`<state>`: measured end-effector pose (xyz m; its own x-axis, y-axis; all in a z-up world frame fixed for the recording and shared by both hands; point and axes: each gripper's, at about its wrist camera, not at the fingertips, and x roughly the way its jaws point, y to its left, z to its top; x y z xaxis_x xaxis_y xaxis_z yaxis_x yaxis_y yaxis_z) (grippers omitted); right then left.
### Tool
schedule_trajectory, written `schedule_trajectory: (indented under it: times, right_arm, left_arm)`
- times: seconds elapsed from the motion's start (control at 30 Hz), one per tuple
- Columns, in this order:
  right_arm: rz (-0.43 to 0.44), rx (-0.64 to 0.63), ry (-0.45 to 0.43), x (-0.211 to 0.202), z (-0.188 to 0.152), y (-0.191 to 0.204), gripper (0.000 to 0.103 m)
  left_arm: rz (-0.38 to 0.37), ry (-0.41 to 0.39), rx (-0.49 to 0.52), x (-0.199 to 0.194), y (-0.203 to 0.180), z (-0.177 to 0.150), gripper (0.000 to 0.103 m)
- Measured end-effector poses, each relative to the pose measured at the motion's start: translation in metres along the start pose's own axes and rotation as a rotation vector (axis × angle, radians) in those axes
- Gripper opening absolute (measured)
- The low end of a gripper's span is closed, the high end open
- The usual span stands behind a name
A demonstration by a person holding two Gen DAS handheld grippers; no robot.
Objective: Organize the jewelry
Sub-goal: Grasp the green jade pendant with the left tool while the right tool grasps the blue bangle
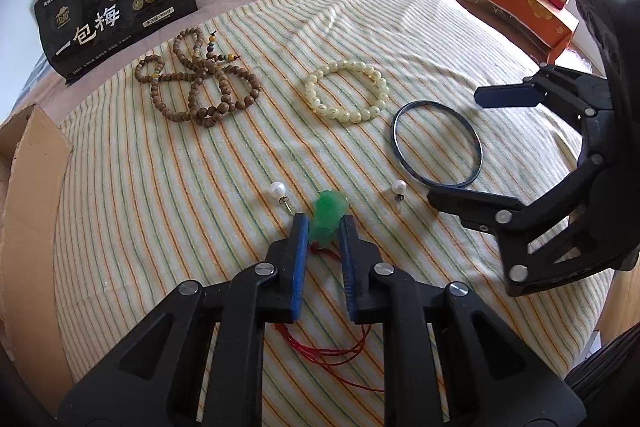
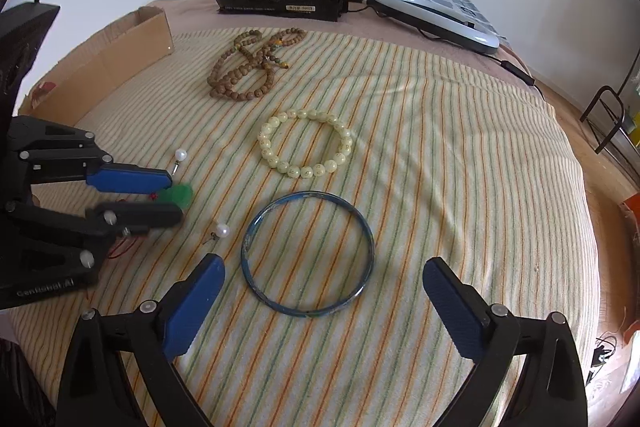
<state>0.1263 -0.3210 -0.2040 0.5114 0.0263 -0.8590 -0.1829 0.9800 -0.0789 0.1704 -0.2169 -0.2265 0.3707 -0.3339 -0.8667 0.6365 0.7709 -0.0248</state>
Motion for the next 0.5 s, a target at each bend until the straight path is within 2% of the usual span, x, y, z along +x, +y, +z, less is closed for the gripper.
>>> schedule_trajectory:
  times: [0.07,0.2,0.5]
  right_arm:
    - [-0.006,-0.013,0.009,0.004,0.001,0.002,0.092]
    - [0.015,-0.012,0.014,0.005,0.002,0.005,0.073]
    - [0.016,-0.004,0.008,-0.002,0.003,0.006,0.073]
  left_arm:
    - [-0.004,-0.001,-0.012,-0.001,0.002,0.000,0.015]
    - [-0.006,-0.004,-0.016,-0.001,0.003,0.000,0.015]
    - [-0.005,-0.024,-0.061,-0.015,0.013,-0.002,0.015]
